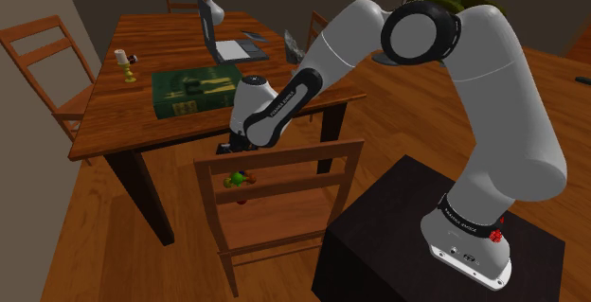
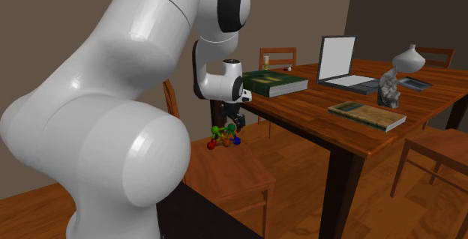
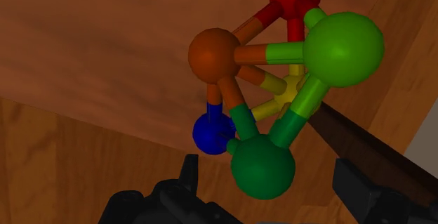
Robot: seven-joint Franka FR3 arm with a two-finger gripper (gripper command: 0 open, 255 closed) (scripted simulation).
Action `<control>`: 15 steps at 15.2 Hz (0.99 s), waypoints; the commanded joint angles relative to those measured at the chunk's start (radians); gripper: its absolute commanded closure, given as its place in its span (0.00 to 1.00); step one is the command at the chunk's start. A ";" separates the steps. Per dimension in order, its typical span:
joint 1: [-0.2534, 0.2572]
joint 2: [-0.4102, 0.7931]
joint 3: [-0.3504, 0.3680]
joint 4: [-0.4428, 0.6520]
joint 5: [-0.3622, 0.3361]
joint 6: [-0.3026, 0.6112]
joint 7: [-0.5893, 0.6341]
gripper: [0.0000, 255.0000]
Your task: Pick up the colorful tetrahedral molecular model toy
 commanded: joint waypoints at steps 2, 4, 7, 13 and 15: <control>0.000 0.014 0.000 0.003 -0.003 0.003 -0.013 1.00; -0.003 0.016 0.002 0.012 -0.002 -0.005 -0.018 1.00; -0.004 0.018 0.002 0.013 -0.002 -0.005 -0.019 1.00; -0.007 -0.020 0.008 -0.010 0.001 -0.020 -0.016 1.00; -0.011 -0.042 0.013 -0.015 0.005 -0.036 -0.017 1.00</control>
